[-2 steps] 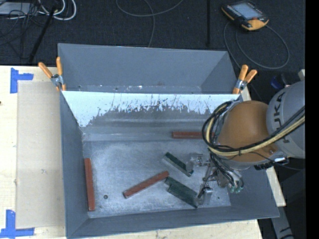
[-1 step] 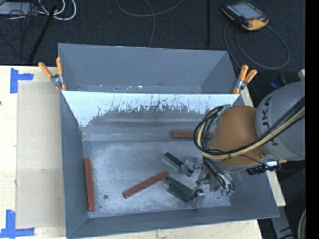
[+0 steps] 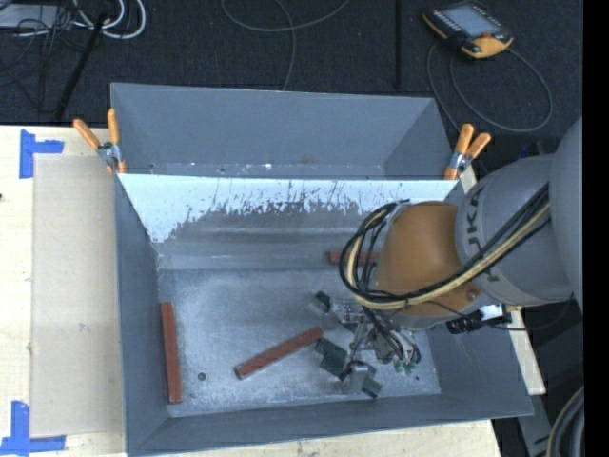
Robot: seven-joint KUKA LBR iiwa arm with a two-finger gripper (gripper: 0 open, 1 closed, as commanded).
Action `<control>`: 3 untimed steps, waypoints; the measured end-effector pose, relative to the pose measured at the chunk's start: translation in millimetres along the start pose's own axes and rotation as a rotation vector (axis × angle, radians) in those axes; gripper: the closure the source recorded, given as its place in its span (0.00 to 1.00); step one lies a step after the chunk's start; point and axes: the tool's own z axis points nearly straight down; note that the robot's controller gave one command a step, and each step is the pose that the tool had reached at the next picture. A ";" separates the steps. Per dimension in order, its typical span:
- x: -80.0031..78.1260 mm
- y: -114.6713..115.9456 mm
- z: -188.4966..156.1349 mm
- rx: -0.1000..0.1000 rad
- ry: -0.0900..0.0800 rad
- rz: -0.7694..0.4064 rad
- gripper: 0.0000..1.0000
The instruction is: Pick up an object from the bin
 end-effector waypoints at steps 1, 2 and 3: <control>24.2 -20.9 10.9 -0.001 -0.001 0.066 1.00; 24.2 -20.8 10.9 -0.001 -0.001 0.065 1.00; 14.6 -14.4 -132.5 0.000 0.000 0.079 1.00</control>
Offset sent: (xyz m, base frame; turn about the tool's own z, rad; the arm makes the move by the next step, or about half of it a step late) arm 0.0000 0.0000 0.0000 0.0000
